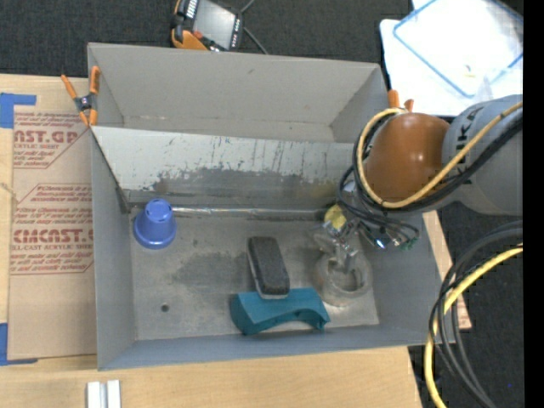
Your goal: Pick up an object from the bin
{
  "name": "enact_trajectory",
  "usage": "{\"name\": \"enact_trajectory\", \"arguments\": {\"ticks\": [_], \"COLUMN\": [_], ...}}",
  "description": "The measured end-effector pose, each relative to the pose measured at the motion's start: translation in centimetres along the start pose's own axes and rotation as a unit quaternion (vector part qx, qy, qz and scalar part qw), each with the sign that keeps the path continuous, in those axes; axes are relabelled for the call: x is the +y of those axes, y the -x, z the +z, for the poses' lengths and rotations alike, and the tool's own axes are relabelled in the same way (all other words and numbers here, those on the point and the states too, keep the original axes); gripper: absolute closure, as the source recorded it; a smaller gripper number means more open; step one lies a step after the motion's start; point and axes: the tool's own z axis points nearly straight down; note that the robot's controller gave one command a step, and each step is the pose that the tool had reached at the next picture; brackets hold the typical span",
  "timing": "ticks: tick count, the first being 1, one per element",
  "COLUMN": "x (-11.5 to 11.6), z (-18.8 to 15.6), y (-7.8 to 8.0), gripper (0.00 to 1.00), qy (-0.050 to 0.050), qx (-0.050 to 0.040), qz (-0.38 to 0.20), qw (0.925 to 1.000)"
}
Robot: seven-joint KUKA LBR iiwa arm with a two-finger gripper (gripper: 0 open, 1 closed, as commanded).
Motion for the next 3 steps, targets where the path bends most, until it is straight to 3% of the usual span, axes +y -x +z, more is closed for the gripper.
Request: {"name": "enact_trajectory", "arguments": {"ticks": [1, 2, 3], "x": [-1.6, -1.6, -1.5], "z": [-0.1, -2.2, -2.1], "y": [-1.2, -1.5, -1.6], "gripper": [1.00, 0.00, 0.00], "qy": [0.001, 0.000, 0.001], "qx": [-0.0012, -0.0032, -0.0018], "qz": [0.040, 0.110, 0.111], "qw": [0.9992, 0.9939, 0.9938]}}
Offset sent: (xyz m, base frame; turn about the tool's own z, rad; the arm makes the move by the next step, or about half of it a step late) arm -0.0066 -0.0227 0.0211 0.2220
